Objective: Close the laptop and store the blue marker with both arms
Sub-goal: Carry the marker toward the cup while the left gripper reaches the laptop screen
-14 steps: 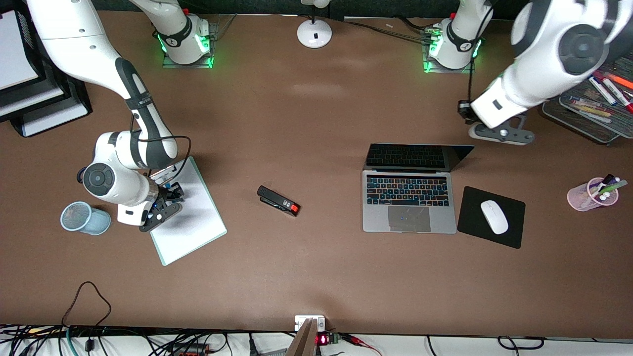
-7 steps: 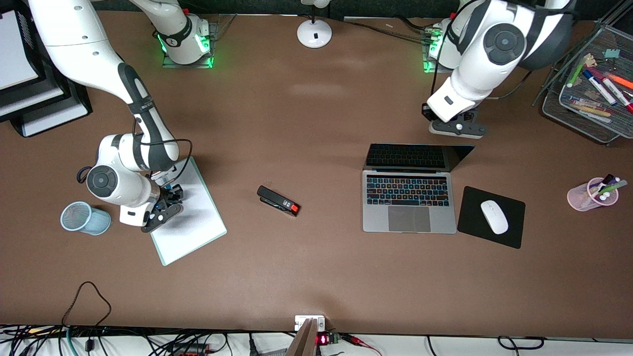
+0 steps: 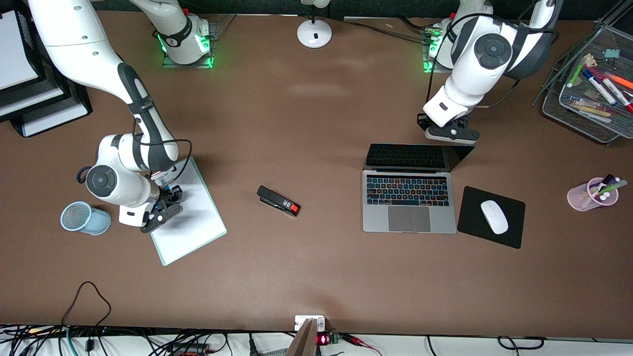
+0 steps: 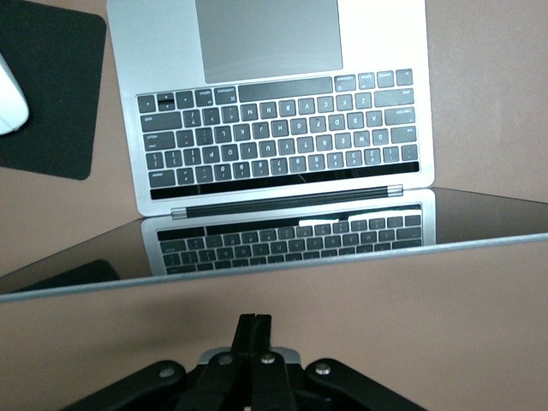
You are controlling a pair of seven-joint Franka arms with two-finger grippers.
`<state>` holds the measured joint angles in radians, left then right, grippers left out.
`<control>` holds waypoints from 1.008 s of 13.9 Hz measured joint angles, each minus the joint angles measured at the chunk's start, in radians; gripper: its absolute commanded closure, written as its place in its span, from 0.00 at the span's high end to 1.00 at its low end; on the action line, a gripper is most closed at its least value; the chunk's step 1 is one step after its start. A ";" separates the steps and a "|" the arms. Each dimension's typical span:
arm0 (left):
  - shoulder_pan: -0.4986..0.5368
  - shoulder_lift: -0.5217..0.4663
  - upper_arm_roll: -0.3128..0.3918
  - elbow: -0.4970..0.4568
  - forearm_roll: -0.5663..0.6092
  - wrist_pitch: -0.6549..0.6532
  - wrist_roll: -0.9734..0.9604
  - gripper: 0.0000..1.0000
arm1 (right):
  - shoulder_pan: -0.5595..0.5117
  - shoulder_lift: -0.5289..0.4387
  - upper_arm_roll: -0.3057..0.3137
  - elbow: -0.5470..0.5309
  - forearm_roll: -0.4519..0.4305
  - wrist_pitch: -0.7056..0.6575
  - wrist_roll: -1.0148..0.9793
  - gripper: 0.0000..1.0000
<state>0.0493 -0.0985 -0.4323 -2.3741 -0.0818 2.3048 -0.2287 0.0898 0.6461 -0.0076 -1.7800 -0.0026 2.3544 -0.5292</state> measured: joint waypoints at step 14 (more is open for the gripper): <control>0.003 0.070 -0.028 -0.024 0.000 0.212 -0.039 0.00 | -0.006 -0.079 -0.006 0.069 0.000 -0.069 -0.019 0.00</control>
<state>0.0520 -0.0286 -0.4599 -2.3978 -0.0818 2.5168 -0.2676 0.0836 0.5674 -0.0131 -1.7108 -0.0026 2.2859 -0.5479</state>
